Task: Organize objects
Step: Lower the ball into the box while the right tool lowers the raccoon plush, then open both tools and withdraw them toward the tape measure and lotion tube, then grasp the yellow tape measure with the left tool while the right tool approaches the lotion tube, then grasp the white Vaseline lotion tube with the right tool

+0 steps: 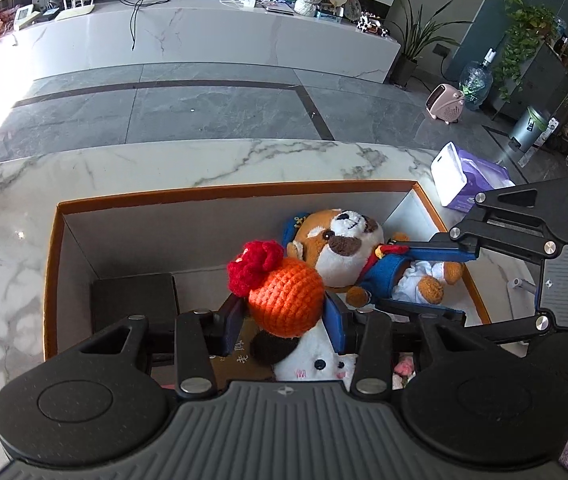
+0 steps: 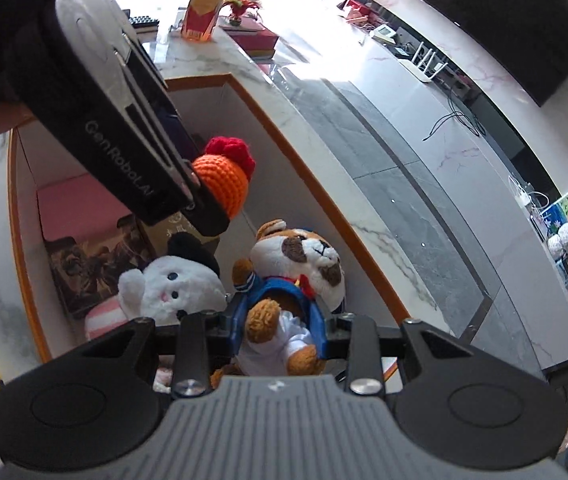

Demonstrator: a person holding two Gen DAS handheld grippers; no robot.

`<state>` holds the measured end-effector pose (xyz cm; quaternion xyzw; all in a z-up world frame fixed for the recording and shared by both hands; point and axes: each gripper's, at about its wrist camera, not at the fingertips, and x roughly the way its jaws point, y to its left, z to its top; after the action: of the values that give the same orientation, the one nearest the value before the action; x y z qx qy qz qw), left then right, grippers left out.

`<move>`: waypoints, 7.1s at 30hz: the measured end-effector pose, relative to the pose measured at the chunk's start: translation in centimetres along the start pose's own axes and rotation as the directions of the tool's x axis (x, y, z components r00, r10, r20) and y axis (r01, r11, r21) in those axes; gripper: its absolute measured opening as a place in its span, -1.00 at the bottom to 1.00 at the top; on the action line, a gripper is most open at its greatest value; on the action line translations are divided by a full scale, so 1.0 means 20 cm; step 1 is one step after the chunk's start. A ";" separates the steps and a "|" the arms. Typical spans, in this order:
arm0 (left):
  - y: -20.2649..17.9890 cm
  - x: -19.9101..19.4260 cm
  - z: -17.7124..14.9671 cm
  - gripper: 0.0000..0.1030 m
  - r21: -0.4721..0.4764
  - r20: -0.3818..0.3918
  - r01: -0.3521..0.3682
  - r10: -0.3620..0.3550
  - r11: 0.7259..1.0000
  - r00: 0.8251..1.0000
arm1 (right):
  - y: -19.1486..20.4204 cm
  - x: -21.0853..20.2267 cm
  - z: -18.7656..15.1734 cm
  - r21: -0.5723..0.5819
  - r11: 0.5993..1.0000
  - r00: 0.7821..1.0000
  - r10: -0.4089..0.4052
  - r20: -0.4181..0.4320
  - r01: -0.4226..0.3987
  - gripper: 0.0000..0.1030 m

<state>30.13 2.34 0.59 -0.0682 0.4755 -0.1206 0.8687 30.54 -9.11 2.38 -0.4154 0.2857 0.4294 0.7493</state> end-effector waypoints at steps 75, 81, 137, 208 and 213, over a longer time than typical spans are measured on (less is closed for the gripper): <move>-0.11 -0.14 -0.07 0.17 0.048 0.126 -0.128 0.121 0.991 0.985 | 0.13 -0.22 -0.18 0.650 0.730 0.964 -0.265 -0.016 0.211 -0.27; -0.21 -0.35 -0.18 0.17 0.084 0.204 -0.098 0.080 0.992 0.976 | 0.22 -0.41 -0.19 0.665 0.721 0.953 -0.300 0.045 0.195 -0.15; -0.46 -0.17 -1.20 0.25 0.197 0.034 -0.071 0.065 0.978 0.997 | 0.84 -0.42 -0.77 0.791 0.582 0.982 -0.138 -0.128 0.185 0.19; -0.23 -0.18 -1.07 0.18 0.015 0.053 -0.108 0.107 0.994 0.993 | 0.90 -0.37 -0.67 0.735 0.669 0.994 -0.071 -0.083 0.109 -0.56; -0.26 -0.23 -1.09 0.18 0.032 0.057 -0.078 0.076 0.996 0.995 | 0.91 -0.44 -0.68 0.737 0.664 0.992 -0.073 -0.099 0.123 -0.67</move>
<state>8.73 -1.60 -6.22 -0.0381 0.4511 -0.0932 0.8868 9.43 -19.21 -4.25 -0.1027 0.4355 0.2226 0.8661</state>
